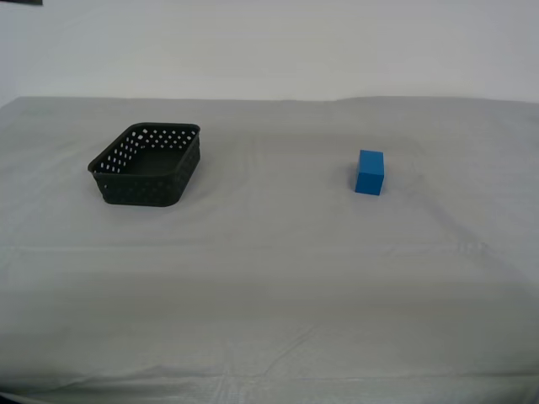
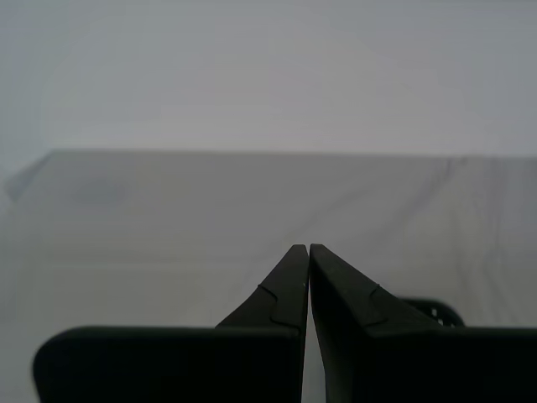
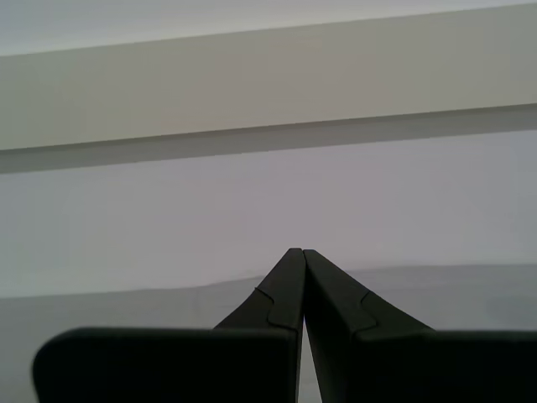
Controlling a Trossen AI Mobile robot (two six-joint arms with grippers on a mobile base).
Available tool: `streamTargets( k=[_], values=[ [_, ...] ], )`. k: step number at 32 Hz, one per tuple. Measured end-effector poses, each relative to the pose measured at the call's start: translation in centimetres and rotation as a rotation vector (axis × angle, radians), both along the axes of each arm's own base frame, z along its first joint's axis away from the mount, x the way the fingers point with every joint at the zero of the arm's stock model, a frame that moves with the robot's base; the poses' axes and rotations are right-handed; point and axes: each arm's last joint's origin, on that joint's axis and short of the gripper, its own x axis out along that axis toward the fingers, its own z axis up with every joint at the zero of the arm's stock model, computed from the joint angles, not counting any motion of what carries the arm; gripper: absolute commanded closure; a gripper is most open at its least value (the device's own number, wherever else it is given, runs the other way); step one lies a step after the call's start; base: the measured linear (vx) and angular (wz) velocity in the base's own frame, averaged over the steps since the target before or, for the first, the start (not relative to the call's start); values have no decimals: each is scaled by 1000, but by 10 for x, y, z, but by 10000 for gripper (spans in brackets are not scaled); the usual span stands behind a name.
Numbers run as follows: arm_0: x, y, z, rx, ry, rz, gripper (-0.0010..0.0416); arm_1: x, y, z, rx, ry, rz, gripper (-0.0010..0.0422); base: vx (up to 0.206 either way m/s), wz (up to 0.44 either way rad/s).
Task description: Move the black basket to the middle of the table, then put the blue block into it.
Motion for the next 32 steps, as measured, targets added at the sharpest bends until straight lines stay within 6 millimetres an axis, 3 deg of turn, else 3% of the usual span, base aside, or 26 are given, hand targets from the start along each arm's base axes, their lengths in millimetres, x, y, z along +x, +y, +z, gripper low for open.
streamTargets(
  k=[5, 9, 15, 18, 22, 28, 32],
  values=[
    [0, 1, 0, 0, 2, 4, 406, 28, -1, -11, 2, 221, -32, 410, 0, 0],
    [0, 1, 0, 0, 4, 4, 405, 54, -1, -16, 1, 309, -32, 375, 0, 0],
    [0, 1, -1, 0, 15, 4, 406, 79, -1, -26, -28, 439, -9, 261, 0, 0],
    [0, 1, -1, 0, 15, 4, 406, 89, -1, -44, -34, 539, -3, 202, 0, 0],
    [0, 1, -1, 0, 15, 4, 406, 95, -2, -72, -56, 655, -22, 164, 0, 0],
    [0, 1, -2, -1, 16, 5, 406, 99, -4, -104, -59, 772, -22, 177, 0, 0],
    [0, 1, -2, -1, 16, 3, 406, 99, -6, -105, -103, 776, -58, 199, 0, 0]
  ],
)
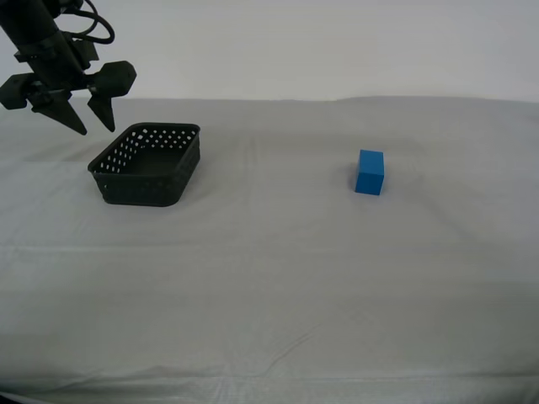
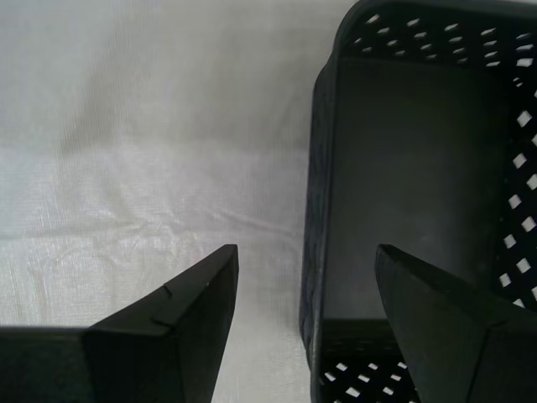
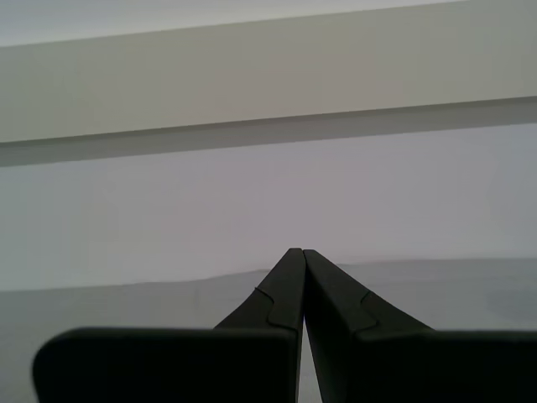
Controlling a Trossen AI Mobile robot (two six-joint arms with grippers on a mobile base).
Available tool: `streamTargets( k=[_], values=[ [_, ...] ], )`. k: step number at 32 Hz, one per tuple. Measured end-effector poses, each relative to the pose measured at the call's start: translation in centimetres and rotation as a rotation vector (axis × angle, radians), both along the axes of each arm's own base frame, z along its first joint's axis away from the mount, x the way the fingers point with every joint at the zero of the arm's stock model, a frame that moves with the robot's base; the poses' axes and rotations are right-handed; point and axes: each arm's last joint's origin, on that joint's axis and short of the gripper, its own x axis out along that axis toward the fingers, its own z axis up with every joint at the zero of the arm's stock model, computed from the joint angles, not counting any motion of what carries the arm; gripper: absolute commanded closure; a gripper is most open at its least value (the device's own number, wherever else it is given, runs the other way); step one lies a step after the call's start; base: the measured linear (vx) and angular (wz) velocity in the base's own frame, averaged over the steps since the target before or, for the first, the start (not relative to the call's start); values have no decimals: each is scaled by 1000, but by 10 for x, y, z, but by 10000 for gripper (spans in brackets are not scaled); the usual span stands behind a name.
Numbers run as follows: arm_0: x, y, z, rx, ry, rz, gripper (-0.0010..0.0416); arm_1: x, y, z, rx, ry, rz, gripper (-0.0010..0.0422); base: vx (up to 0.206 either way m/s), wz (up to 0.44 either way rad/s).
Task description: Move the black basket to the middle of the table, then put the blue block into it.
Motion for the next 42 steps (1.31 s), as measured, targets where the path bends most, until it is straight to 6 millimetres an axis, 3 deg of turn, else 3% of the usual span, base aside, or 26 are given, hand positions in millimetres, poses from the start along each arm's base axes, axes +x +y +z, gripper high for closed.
streamTargets(
  k=[14, 19, 26, 30, 32, 35, 40, 42],
  values=[
    [0, 0, 0, 0, 0, 0, 406, 0, -20, -7, -11, -3, -73, 204, 0, 0],
    [0, 0, 0, 0, 0, 1, 406, 3, -21, -25, 90, 37, -52, 197, 0, 0],
    [0, 0, 0, 0, -1, 1, 405, 5, -21, -46, 87, 86, -43, 136, 0, 0],
    [0, 0, 0, 0, 0, 0, 406, 6, -21, -56, 87, 112, -42, 138, 0, 0],
    [0, 0, 0, 0, 0, 1, 406, 6, -21, -60, 86, 124, -39, 154, 0, 0],
    [0, 0, 0, 0, 0, 1, 406, 8, -21, -62, 84, 119, -32, 214, 0, 0],
    [0, 0, 0, 0, 0, 1, 405, 14, -22, -55, 80, 75, -23, 407, 0, 0],
    [0, 0, 0, 0, 0, 1, 406, 15, -22, -54, 78, 70, -24, 407, 0, 0]
  ],
)
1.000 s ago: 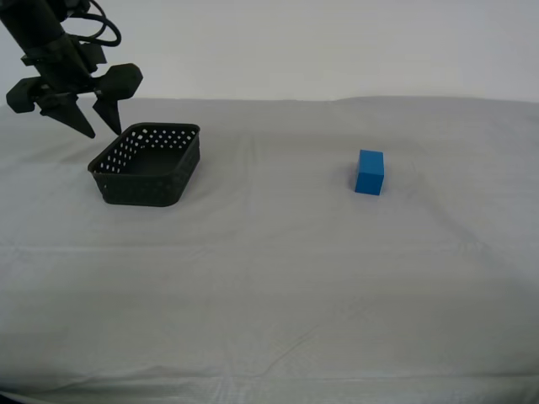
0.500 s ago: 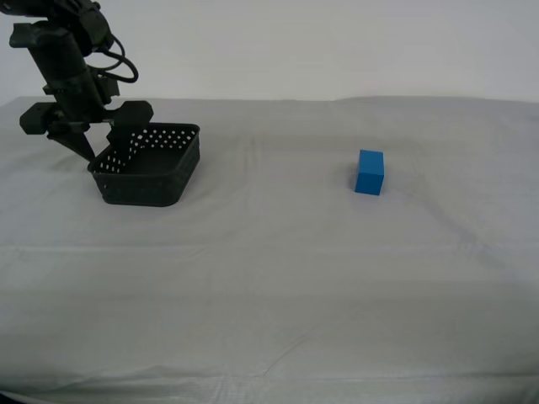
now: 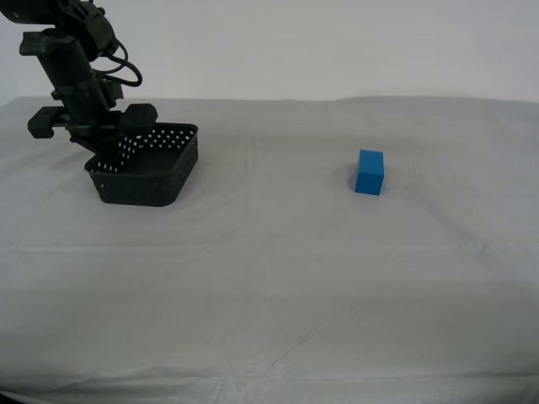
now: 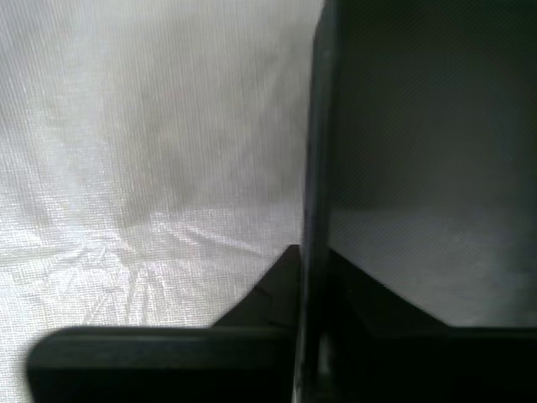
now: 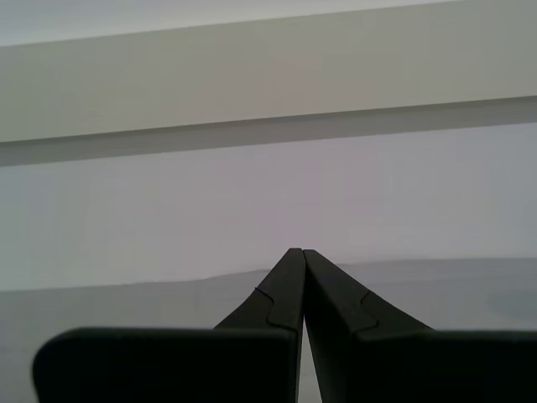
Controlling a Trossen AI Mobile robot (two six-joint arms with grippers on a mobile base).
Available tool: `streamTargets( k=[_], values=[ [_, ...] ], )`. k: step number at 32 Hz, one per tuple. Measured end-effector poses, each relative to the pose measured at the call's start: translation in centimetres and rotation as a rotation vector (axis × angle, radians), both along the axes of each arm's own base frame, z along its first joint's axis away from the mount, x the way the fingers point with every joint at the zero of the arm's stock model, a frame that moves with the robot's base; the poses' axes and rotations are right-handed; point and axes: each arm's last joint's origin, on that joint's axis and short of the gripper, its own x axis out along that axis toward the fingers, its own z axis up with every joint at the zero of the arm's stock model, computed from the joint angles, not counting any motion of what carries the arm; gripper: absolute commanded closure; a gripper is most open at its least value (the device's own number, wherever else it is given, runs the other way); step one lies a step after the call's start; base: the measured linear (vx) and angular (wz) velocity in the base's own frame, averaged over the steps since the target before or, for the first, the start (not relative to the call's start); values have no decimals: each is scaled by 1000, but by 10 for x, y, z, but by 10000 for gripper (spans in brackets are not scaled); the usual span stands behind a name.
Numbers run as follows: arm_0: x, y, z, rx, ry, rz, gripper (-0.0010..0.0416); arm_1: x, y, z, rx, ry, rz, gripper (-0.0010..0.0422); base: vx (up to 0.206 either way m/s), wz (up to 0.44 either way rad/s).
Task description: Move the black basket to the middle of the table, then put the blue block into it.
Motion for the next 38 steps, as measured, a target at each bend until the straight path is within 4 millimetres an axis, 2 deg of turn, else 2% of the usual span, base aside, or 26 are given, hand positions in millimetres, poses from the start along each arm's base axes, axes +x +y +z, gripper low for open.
streamTargets(
  k=[1, 9, 11, 13, 15, 18, 21, 26, 34, 38],
  values=[
    [0, 0, 0, 0, 0, 0, 406, 1, 0, 1, 0, -4, 0, 417, 0, 0],
    [0, 0, 0, 0, 0, 0, 406, 1, -1, 4, -18, -9, 40, 414, 0, 0],
    [0, 0, 0, 0, 0, 0, 405, 2, -4, 15, -50, -32, 50, 414, 0, 0],
    [0, 0, 0, 0, 0, 0, 405, 4, -12, 37, -110, -84, 54, 414, 0, 0],
    [0, 0, 0, 0, 0, 0, 406, 4, -19, 50, -140, -109, 41, 414, 0, 0],
    [0, 0, 0, 0, 0, 0, 406, 3, -39, 76, -193, -158, 10, 414, 0, 0],
    [0, 0, 0, 0, 0, 0, 406, 1, -66, 90, -208, -165, -46, 414, 0, 0],
    [0, 0, 0, 0, 0, 0, 406, -9, -106, 93, -236, -163, -115, 414, 0, 0],
    [0, 0, 0, 0, 1, 1, 406, -17, -140, 80, -253, -133, -151, 414, 0, 0],
    [0, 0, 0, 0, 1, 1, 406, -21, -156, 59, -247, -79, -183, 414, 0, 0]
  ],
)
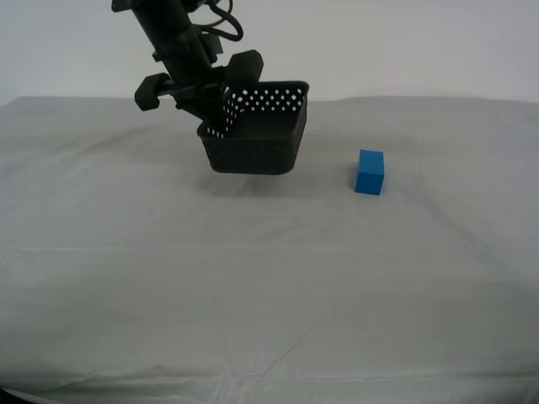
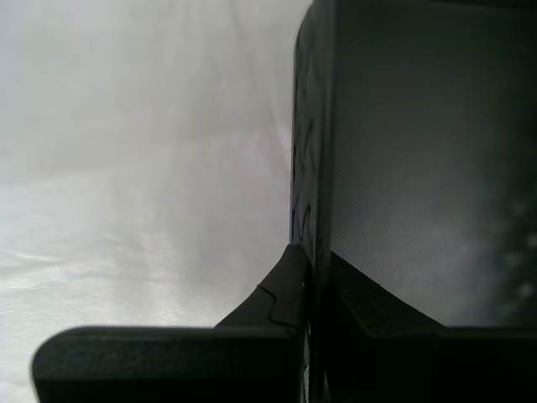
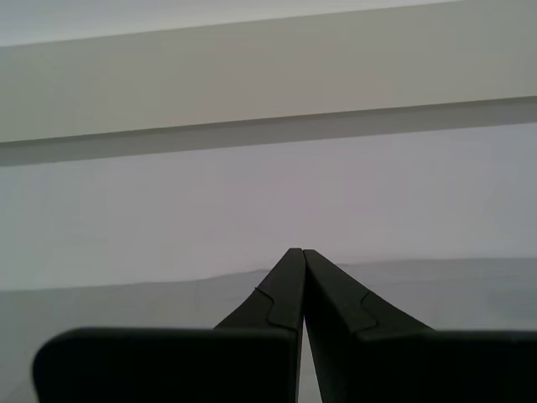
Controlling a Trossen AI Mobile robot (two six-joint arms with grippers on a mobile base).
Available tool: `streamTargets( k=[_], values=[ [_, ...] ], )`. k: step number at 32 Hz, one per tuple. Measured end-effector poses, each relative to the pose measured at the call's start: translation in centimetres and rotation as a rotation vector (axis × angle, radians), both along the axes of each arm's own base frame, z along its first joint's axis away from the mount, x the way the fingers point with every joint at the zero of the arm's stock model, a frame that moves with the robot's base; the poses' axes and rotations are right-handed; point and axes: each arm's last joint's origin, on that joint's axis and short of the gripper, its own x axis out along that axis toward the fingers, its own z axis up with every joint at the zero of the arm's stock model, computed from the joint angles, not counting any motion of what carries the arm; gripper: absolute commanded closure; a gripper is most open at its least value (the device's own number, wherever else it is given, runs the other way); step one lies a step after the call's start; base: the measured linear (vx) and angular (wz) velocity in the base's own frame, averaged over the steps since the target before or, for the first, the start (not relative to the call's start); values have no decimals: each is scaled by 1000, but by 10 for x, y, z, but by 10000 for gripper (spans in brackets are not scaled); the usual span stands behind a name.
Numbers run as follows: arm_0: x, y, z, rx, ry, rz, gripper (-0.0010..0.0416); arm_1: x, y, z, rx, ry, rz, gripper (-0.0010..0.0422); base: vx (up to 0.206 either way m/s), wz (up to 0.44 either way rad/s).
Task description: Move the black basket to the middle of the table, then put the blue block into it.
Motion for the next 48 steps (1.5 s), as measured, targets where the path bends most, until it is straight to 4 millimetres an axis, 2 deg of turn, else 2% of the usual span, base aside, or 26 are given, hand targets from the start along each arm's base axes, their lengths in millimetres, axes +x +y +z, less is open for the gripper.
streamTargets(
  k=[3, 9, 11, 15, 18, 20, 22, 26, 29, 35, 40, 45, 48],
  values=[
    [0, 0, 0, 0, 1, 0, 406, 2, -12, -23, -2, 33, -23, 414, 0, 0],
    [0, 0, -2, 0, 21, -1, 406, 11, -19, -46, -1, 59, -12, 412, 0, 0],
    [0, 0, -2, 0, 22, 0, 405, 12, -20, -47, 4, 65, -22, 412, 0, 0],
    [0, 0, -2, 0, 22, 0, 405, 18, -24, -37, -13, 22, -40, 399, 0, 0],
    [0, 0, -2, 0, 23, -1, 406, 19, -24, -37, -11, 19, -46, 357, 0, 0],
    [0, 0, -2, 0, 22, -1, 406, 19, -24, -37, -11, 18, -50, 292, 0, 0],
    [0, 0, -2, 0, 22, 0, 405, 19, -24, -37, -9, 18, -48, 250, 0, 0],
    [0, 0, -2, 0, 22, 0, 405, 19, -24, -37, -10, 18, -46, 194, 0, 0],
    [0, 0, -2, 0, 23, -1, 406, 19, -24, -34, -6, 28, -44, 194, 0, 0],
    [0, 0, -3, 3, 34, 12, 405, 29, -28, -13, -5, 6, -62, 241, 0, 0],
    [-2, 5, -13, 59, 143, 83, 405, 39, -29, 6, 37, -53, -93, 268, 0, 0],
    [-3, 18, -17, 75, 260, 153, 405, 50, -17, 32, 378, -181, -107, 273, 0, 0],
    [1, 33, -3, 68, 423, 205, 405, 62, 3, 44, 388, -198, -63, 273, 0, 0]
  ],
)
